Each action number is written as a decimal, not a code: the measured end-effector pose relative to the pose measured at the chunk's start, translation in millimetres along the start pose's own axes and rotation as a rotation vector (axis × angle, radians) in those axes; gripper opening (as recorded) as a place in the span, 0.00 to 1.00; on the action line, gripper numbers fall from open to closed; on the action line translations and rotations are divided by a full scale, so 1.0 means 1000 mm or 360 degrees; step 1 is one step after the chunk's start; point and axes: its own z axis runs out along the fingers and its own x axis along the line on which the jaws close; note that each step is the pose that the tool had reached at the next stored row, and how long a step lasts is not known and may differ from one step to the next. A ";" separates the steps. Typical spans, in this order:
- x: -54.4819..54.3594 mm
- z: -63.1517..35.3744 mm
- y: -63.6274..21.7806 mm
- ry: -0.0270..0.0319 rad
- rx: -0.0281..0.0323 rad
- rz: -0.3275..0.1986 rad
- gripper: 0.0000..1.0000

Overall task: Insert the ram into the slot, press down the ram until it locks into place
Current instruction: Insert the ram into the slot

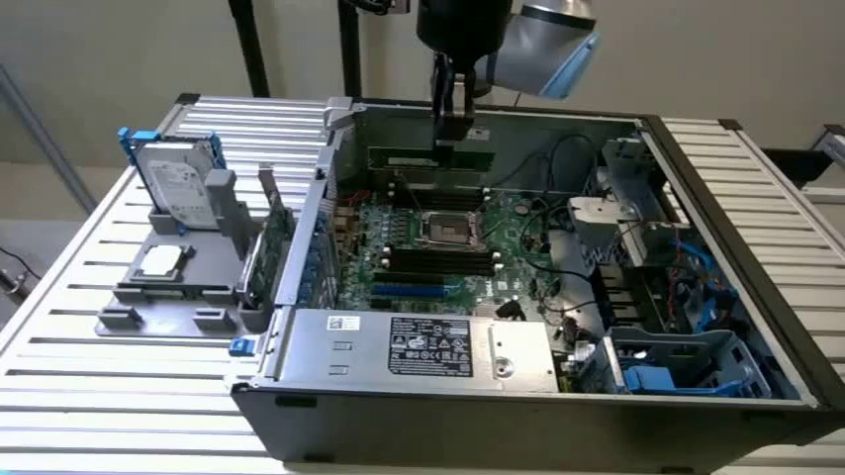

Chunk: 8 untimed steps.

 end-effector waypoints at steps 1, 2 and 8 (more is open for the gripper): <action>0.000 0.0000 0.0000 0.00000 0.00000 0.0000 0.13; 0.000 0.0000 0.0000 0.00000 0.00000 0.0000 0.13; 0.000 0.0000 0.0000 0.00000 -0.00001 0.0000 0.13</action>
